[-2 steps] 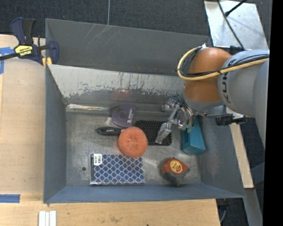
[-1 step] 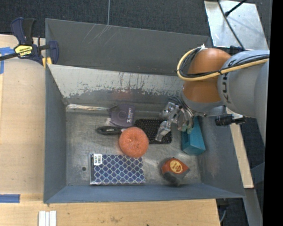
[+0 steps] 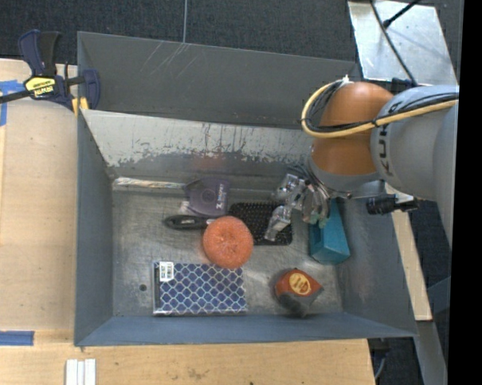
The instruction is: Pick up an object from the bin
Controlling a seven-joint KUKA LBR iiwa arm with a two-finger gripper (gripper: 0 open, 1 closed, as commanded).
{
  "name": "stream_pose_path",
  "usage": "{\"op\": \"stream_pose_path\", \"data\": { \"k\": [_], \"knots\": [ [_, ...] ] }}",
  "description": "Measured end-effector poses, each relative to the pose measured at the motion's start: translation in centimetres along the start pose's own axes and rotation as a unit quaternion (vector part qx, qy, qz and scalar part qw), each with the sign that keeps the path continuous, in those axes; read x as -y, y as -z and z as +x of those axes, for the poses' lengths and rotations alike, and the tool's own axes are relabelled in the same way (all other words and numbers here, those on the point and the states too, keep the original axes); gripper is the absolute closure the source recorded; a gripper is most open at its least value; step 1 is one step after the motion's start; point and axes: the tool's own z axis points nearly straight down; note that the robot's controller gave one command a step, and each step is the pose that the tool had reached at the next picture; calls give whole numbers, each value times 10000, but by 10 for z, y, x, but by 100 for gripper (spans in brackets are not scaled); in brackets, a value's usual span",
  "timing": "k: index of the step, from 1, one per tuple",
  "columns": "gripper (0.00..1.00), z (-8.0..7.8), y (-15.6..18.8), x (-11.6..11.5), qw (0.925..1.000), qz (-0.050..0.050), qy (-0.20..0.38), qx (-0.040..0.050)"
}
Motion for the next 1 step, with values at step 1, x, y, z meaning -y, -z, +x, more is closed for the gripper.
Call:
{"op": "stream_pose_path", "data": {
  "k": [1],
  "knots": [
    [100, 0, 1, 0, 10000, 1, 3, 0]
  ]
}}
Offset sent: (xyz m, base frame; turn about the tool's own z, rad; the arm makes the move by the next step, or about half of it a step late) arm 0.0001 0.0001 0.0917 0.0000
